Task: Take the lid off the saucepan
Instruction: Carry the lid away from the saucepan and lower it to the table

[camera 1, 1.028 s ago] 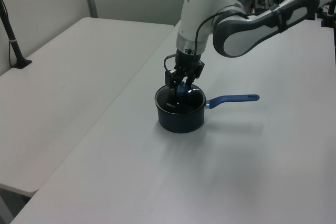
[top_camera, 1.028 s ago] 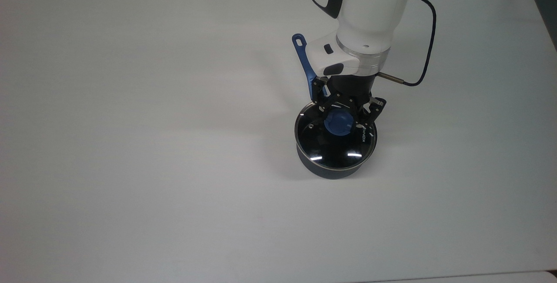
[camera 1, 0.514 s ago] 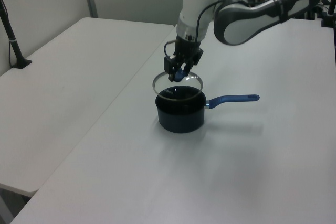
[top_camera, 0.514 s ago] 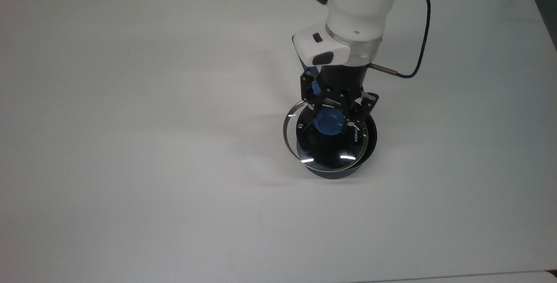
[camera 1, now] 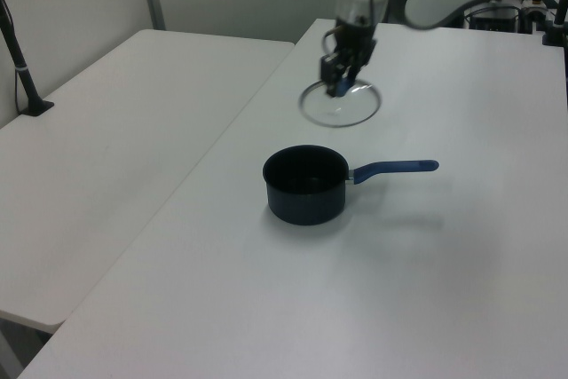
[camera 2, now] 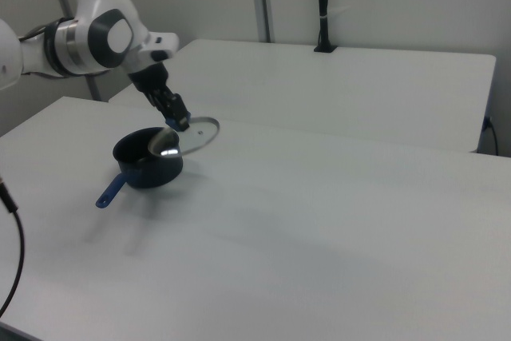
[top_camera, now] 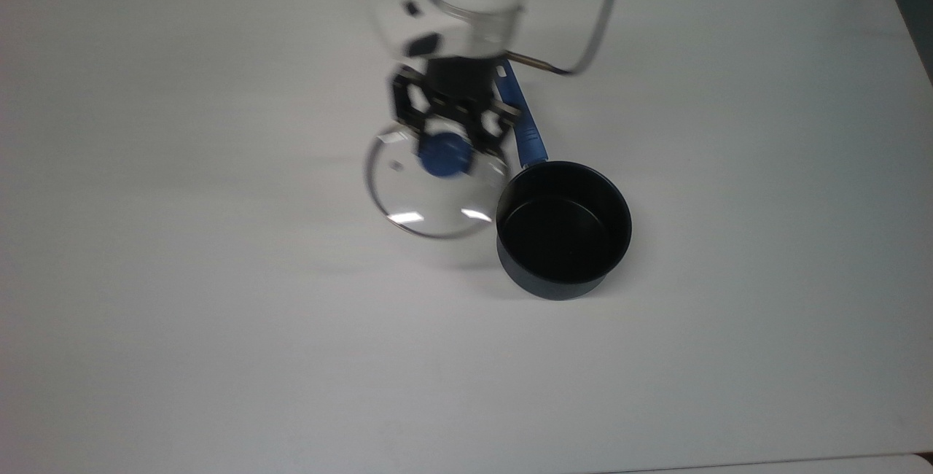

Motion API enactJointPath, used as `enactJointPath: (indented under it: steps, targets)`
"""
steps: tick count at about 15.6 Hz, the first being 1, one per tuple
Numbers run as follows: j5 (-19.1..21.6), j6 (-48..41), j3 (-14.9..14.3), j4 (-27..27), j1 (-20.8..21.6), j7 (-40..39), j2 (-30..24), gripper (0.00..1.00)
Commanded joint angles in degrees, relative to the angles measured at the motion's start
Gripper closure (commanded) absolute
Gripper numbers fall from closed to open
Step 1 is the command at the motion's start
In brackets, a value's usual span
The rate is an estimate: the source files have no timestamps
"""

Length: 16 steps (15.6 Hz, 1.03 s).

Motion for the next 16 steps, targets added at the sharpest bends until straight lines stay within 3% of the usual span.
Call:
enactJointPath:
  steps: [1, 4, 7, 10, 13, 16]
  targets:
    - [7.7, -8.28, 0.04, -9.17, -8.03, -19.55, -9.11, 0.65]
    - [9.49, -11.48, 0.04, -13.99, -15.41, -32.84, -11.48, 0.64]
    - [10.19, -5.01, 0.04, -22.16, -19.65, -40.24, -12.72, 0.64]
    - [10.19, 5.89, 0.04, -29.99, -20.27, -43.25, -12.19, 0.64]
    - [10.19, 7.25, 0.04, -30.89, -20.27, -43.42, -11.49, 0.64]
    - [10.19, 6.99, 0.04, -30.89, -20.1, -43.51, -10.96, 0.54]
